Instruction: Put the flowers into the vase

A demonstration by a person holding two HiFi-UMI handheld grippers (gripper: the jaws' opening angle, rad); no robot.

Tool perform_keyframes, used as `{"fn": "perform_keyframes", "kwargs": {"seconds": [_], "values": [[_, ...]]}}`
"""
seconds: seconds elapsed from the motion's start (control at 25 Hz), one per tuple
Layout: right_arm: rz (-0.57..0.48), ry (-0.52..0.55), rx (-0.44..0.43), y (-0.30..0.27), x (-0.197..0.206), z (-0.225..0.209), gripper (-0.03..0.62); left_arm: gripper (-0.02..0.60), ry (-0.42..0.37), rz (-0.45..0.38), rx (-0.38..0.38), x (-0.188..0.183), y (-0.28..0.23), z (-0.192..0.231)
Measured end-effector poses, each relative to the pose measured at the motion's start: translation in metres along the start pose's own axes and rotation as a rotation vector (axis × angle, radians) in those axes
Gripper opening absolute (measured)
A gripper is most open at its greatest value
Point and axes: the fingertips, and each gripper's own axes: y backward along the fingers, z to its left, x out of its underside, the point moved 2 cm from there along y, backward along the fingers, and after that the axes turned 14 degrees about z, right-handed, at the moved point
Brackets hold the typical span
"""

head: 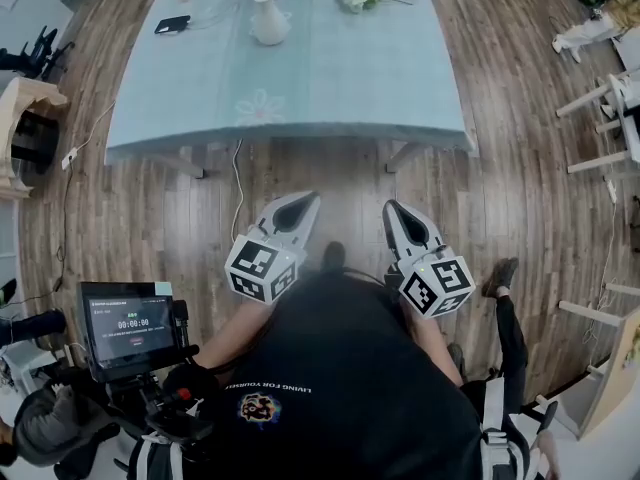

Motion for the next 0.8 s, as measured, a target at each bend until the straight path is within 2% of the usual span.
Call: {"fn": "perform_keyframes", "kwargs": {"seconds": [0.24, 0.8], "values": [[-0.012, -0.052, 0.006, -0.007, -0.005, -0.009, 0.018, 0.008, 0.008, -0.002, -0.012, -0.002, 0.000, 0.008], [0.019, -0.071, 0.009, -0.031, -0.012, -0.008, 0.018, 0.008, 0.028, 0.010, -0.026, -0.009, 0.002, 0.034]]}}
